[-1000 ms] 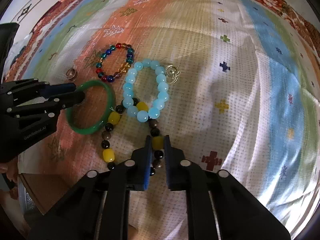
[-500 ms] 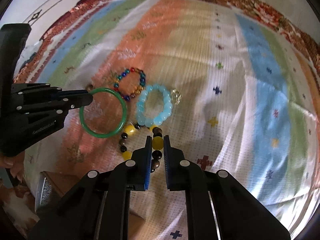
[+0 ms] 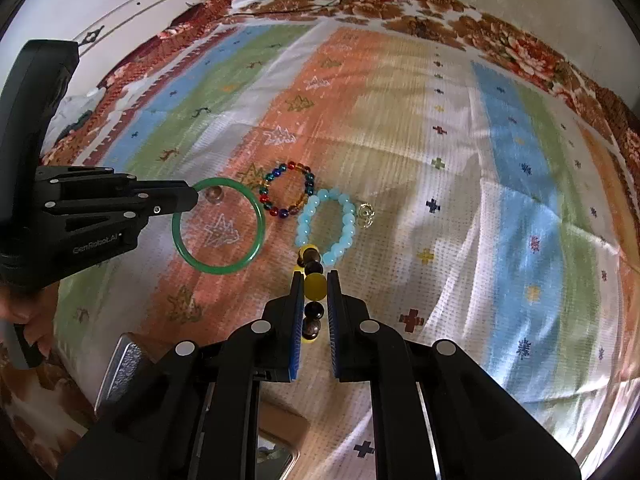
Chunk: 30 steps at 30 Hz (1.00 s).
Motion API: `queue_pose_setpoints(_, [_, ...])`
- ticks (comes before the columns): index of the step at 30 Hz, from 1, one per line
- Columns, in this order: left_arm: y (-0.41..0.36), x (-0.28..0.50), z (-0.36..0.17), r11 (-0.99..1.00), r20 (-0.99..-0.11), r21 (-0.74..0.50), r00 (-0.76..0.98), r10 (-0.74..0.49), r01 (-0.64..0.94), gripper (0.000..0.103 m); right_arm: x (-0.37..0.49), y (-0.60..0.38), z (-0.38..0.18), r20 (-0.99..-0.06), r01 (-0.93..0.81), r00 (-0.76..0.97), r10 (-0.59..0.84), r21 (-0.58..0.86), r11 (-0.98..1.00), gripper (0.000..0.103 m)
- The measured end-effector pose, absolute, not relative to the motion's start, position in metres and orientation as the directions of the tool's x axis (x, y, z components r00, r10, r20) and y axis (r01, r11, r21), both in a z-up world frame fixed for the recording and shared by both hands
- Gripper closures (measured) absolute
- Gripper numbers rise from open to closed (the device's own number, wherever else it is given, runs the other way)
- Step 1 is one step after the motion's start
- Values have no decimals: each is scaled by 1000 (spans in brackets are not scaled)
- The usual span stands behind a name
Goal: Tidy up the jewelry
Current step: 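Carry the bangle and bracelet over the tin and open both tools to release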
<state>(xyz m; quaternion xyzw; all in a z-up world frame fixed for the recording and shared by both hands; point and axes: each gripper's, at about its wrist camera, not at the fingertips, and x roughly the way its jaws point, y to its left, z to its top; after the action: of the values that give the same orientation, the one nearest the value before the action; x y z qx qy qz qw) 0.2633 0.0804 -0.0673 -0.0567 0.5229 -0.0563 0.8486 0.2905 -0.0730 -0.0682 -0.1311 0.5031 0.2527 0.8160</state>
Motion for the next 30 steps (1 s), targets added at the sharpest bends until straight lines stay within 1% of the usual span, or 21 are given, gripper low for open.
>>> queue_pose_setpoints(9, [72, 243, -45, 987, -851, -158, 501, -157, 42, 94, 273, -78, -41, -852, -546, 417, 317, 44, 837, 91])
queue_pose_setpoints(17, [69, 221, -18, 985, -813, -164, 558, -167, 56, 94, 249, -89, -5, -785, -553, 491, 379, 55, 831, 91])
queue_pose_setpoints(30, [69, 194, -14, 982, -798, -183, 575, -178, 50, 94, 227, -96, 1, -771, -573, 490, 405, 65, 817, 91])
